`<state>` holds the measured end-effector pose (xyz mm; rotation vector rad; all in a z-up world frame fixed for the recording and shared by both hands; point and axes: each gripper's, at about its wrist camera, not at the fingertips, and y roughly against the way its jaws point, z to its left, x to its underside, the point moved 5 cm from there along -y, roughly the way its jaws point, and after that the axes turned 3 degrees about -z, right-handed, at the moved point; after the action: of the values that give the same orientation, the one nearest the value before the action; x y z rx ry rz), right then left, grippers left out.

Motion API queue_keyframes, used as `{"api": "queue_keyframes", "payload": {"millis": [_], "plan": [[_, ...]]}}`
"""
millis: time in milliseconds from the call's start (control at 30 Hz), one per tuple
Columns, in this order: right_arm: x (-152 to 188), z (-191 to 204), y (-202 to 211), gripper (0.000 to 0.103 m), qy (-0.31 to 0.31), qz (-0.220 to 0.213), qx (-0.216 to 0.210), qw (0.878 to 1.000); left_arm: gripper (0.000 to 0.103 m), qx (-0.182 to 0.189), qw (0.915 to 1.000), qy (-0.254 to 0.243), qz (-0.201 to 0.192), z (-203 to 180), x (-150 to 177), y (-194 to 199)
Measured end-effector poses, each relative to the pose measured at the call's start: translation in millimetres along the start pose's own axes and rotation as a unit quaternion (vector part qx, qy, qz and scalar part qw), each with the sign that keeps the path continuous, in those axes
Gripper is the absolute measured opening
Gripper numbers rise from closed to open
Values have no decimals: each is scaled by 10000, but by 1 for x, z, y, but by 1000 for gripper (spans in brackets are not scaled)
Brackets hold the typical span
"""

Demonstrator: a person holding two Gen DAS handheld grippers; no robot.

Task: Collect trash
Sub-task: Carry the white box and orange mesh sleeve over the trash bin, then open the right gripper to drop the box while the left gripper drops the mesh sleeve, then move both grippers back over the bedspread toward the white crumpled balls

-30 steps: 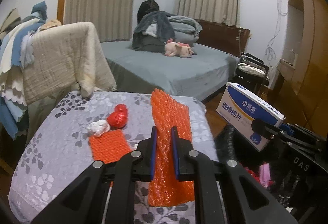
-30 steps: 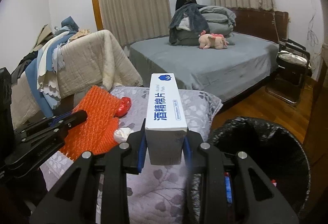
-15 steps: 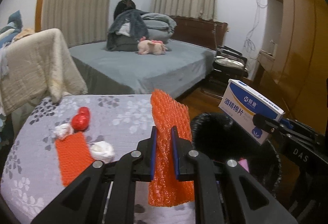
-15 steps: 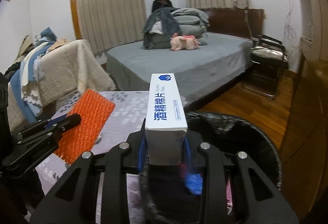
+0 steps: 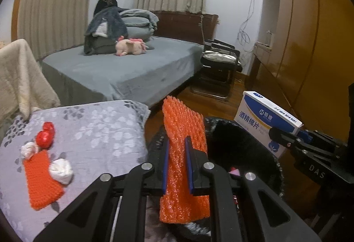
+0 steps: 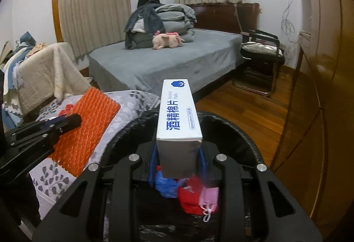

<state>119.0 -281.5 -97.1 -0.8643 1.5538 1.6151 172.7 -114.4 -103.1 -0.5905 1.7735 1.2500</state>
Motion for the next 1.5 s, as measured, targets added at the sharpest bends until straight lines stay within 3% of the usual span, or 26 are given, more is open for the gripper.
{"api": "queue_keyframes", "payload": {"millis": [567, 600, 733, 800, 967, 1033, 1233, 1500], "plan": [[22, -45, -26, 31, -173, 271, 345, 9989, 15, 282, 9984, -205, 441, -35, 11, -66], [23, -46, -27, 31, -178, 293, 343, 9988, 17, 281, 9984, -211, 446, -36, 12, -67], [30, -50, -34, 44, -161, 434, 422, 9980, 49, 335, 9982, -194, 463, -35, 14, -69], [32, -51, -34, 50, -176, 454, 430, 9979, 56, 328, 9982, -186, 464, -32, 16, -67], [31, -48, -25, 89, -187, 360, 405, 9984, 77, 215, 9990, -161, 350, -17, 16, -52], [29, -42, -19, 91, -156, 265, 306, 9991, 85, 105, 9994, -187, 288, -8, 17, -42], [16, -18, -2, 97, -209, 0, -29, 9998, 96, -250, 9996, -45, 87, 24, 14, -7], [-2, 25, 3, 98, -73, -132, -246, 9996, 97, -739, 9967, 309, -145, 77, 13, 37]]}}
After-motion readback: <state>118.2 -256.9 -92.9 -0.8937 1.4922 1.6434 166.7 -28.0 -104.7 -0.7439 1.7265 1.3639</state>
